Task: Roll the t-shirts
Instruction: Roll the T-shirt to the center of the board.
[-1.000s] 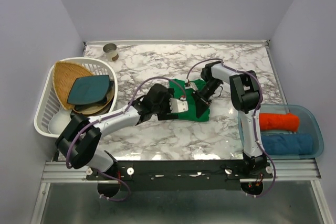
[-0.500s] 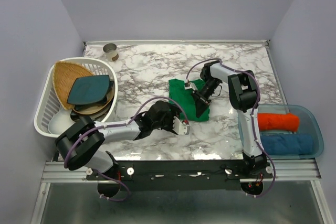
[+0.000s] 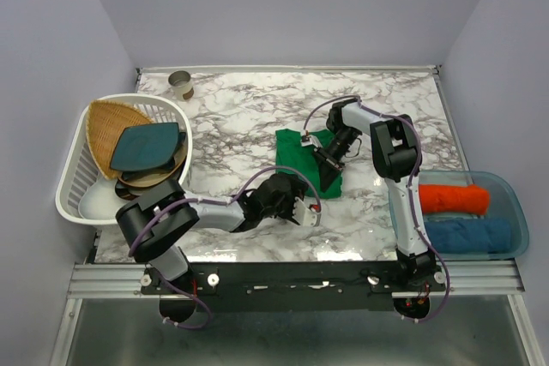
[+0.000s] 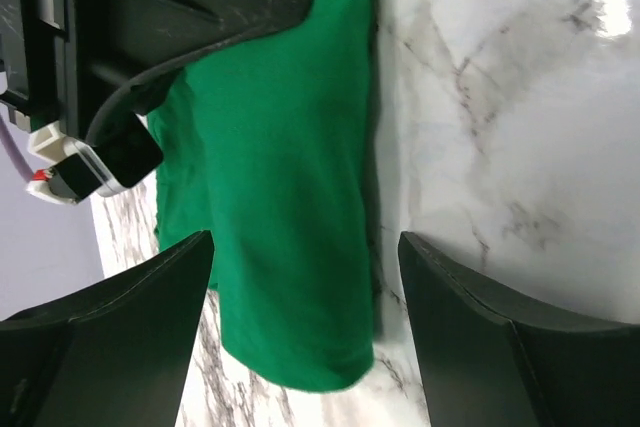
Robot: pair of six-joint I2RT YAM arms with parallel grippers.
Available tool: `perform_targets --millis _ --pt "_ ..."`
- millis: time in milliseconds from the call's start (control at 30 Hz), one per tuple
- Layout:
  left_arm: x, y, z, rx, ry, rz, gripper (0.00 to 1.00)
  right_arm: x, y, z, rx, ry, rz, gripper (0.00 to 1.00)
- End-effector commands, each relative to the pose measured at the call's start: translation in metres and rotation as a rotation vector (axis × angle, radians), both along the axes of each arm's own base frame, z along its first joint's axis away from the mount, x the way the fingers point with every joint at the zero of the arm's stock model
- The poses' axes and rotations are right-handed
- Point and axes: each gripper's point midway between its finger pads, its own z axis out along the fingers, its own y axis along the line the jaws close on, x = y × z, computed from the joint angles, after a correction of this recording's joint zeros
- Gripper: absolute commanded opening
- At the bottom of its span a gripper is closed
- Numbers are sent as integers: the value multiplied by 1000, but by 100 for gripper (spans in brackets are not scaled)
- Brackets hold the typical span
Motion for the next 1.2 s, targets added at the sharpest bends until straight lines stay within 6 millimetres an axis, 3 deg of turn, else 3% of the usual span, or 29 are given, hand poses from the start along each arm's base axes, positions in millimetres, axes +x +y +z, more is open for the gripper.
perform_targets --millis 0,300,333,367,400,433,500,533,600,633,767,833,900,933,967,1000,1033,1067,1133,1167 --pt "14 4 -16 57 -50 52 77 -4 -14 -28 -59 15 82 17" --pt "13 12 -46 185 21 67 42 -4 -13 -28 -58 18 82 17" --pt "19 6 -40 174 21 75 38 -5 -14 -28 -61 24 83 18" --pt "14 11 -51 219 73 75 35 -5 -14 -29 -58 23 84 18" --pt "15 12 -53 235 98 83 20 -5 -13 -28 -58 21 84 18" --pt "21 5 -47 225 107 91 14 -4 -13 -28 -57 20 84 20" --pt "17 9 -55 262 172 99 1 -4 -13 -28 -56 18 82 26" --pt "24 6 -49 246 183 112 0 -3 -13 -28 -48 2 79 34" --pt "18 10 -50 255 272 120 0 1 -15 -16 -35 -59 71 50" --pt "25 7 -42 228 301 131 0 12 -15 -14 -16 -133 62 99" --pt "14 13 -35 225 471 125 0 45 -25 31 35 -365 6 100" --pt "11 10 -28 216 520 96 0 65 -40 56 33 -512 -27 100" --pt "-2 14 -33 248 604 80 0 78 -60 66 -4 -612 -58 100" --pt "-7 13 -32 252 644 67 0 98 -64 91 5 -780 -87 100" --pt "-16 11 -26 259 709 33 0 89 -72 82 -16 -793 -98 100" --pt "-17 12 -29 265 745 35 0 93 -84 88 -51 -869 -113 100" --pt "-18 11 -27 261 774 30 0 116 -87 98 -57 -1031 -136 100" --pt "-14 5 -20 244 784 23 0 92 -96 101 -81 -1106 -153 100" --pt "-22 7 -21 258 871 18 0 93 -95 119 -27 -1332 -147 100" --pt "-16 1 -14 241 875 14 0 80 -94 158 27 -1528 -108 100"
